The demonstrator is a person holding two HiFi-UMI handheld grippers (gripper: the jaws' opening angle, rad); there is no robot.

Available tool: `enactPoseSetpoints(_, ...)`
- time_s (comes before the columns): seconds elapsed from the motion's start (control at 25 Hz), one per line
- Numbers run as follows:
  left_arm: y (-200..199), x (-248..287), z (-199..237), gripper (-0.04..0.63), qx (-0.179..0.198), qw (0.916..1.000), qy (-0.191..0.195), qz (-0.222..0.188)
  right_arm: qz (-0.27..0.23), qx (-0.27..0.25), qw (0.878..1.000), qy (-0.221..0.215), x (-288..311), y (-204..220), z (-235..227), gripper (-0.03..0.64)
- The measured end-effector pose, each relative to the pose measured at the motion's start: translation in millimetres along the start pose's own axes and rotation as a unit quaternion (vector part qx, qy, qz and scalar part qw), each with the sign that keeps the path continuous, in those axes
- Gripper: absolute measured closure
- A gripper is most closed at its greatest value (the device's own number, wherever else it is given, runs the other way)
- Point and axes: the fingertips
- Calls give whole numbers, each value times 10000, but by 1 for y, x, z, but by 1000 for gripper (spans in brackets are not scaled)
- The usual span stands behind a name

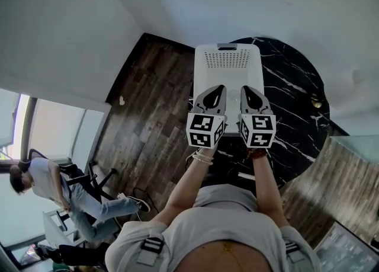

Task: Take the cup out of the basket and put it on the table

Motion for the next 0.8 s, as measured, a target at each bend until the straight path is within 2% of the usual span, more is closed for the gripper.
enactPoseSetpoints(0.32, 12, 12, 16, 589, -167, 9998, 60, 97, 1151, -59, 9932, -158, 31, 45, 2, 609)
enactPoseSetpoints(0.64, 19, 20, 27, 589, -371, 9992, 78, 126, 2126, -256, 9768, -82, 52, 77, -2, 607)
enactPoseSetpoints(0.8, 19, 22, 27, 589, -442, 9989, 113, 93, 2518, -123, 9675, -178, 56, 93, 0, 604)
Point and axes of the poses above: the fingertips, and each gripper's own axes: x forward along the fingers, z to its left, y out of its underside, and after that the axes turned 5 degrees about -z, right-handed
